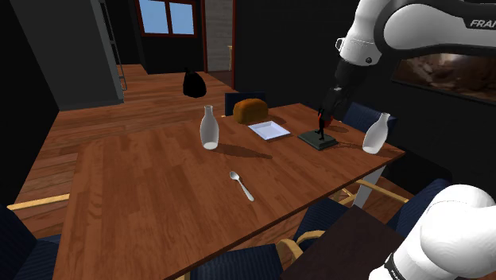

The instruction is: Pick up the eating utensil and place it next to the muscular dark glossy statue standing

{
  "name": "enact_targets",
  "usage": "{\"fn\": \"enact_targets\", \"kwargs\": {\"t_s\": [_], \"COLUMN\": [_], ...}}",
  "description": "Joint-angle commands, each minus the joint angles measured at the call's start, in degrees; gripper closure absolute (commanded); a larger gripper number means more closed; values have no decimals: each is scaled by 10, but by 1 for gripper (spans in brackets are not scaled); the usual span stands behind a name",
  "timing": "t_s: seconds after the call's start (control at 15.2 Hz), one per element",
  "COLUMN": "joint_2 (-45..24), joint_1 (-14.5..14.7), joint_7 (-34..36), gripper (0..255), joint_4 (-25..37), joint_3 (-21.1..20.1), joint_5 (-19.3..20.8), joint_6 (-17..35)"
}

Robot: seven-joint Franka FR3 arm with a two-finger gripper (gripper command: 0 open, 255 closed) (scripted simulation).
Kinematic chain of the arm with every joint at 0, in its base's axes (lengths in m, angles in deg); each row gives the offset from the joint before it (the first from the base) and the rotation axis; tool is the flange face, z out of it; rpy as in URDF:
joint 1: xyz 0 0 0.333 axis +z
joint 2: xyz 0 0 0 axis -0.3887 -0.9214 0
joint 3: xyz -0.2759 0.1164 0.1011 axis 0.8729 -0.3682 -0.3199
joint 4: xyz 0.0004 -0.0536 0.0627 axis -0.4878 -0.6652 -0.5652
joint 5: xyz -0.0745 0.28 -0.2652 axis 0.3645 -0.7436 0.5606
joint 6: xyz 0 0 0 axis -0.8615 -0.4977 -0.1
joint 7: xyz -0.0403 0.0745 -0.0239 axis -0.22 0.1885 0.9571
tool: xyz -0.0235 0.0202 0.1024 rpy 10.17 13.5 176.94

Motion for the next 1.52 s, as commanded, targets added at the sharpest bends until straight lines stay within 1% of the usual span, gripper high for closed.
{"fn": "enact_targets", "kwargs": {"t_s": [0.0,0.46,0.86,1.19,1.45], "joint_2": [0,-78,-176,-275,-363], "joint_1": [0,-2,-10,-22,-31], "joint_7": [0,69,133,195,252], "gripper": [0,0,0,0,0], "joint_4": [0,-54,-69,-57,-32], "joint_3": [0,-40,-77,-107,-127], "joint_5": [0,-7,0,25,61], "joint_6": [0,123,227,304,356]}}
